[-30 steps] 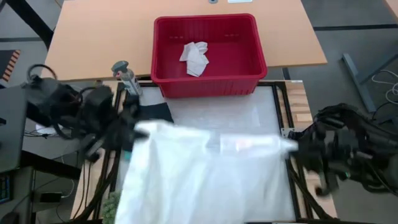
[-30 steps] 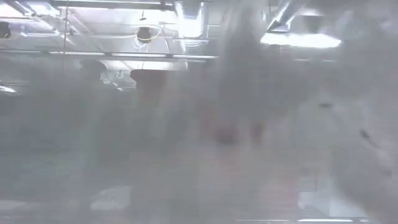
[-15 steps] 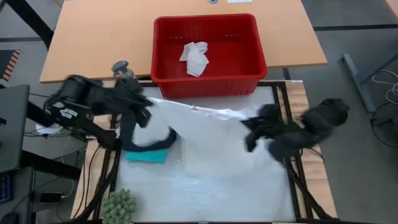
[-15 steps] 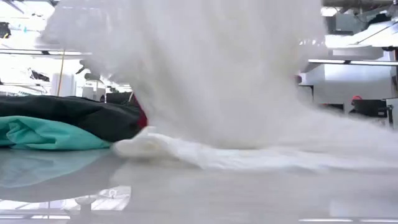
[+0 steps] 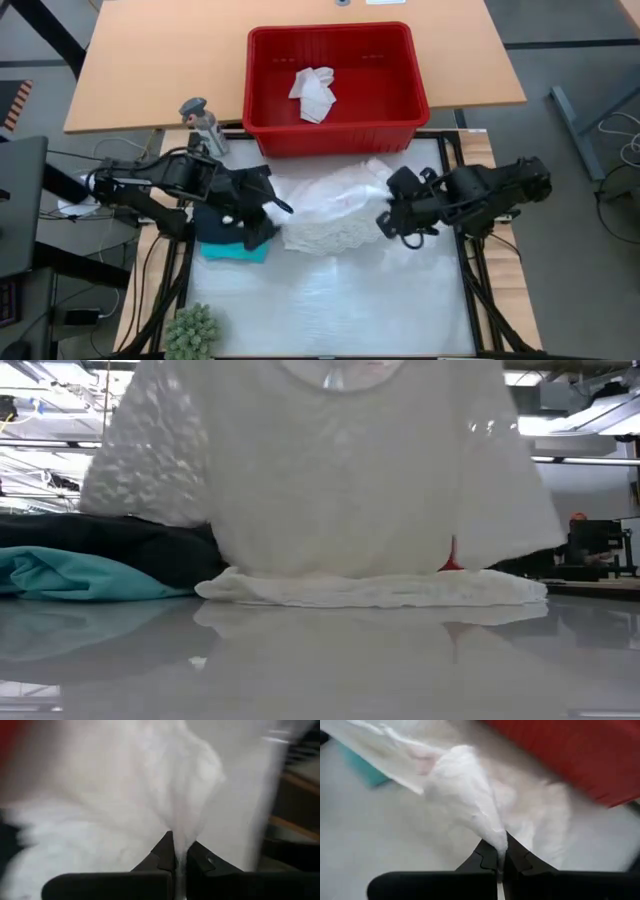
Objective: Fold laundry
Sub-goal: Fold the white dress
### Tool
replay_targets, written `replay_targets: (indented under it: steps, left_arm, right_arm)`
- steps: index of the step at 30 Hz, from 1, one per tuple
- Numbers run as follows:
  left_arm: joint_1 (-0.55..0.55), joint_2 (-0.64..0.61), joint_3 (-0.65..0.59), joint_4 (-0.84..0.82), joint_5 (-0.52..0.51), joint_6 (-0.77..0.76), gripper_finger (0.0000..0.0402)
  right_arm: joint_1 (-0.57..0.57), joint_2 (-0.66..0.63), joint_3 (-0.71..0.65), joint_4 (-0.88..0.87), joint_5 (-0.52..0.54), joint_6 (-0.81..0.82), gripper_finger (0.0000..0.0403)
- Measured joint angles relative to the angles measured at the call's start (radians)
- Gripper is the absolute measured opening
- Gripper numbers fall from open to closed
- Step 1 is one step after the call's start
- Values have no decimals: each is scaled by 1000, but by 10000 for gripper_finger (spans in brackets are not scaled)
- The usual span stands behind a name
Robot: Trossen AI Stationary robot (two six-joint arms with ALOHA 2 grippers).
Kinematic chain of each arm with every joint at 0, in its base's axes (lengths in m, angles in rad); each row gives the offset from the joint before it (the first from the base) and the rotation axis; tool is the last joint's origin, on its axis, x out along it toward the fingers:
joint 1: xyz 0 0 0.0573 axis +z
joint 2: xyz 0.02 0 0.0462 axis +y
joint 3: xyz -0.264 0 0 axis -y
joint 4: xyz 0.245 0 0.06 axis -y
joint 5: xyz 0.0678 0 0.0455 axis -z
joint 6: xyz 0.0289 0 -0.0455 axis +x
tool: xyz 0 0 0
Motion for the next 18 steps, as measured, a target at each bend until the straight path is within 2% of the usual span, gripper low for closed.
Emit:
replay_targets:
  steps: [3, 6, 9, 14, 18]
  left_arm:
    - [-18, -1, 16, 134, 163, -50, 0]
    - [-68, -1, 58, 223, 217, -103, 0]
    - [-149, -3, 80, 305, 203, -161, 0]
    - [-334, 7, 82, 471, 93, -316, 0]
    - [-481, 38, 82, 710, 57, -356, 0]
  right_arm:
    - [77, 0, 82, 29, -153, 13, 24]
    - [202, -1, 158, 91, -214, 72, 24]
    - [341, -2, 192, 157, -177, 137, 24]
    - [561, 27, 193, 262, -152, 263, 24]
    - [675, 81, 191, 483, -103, 250, 24]
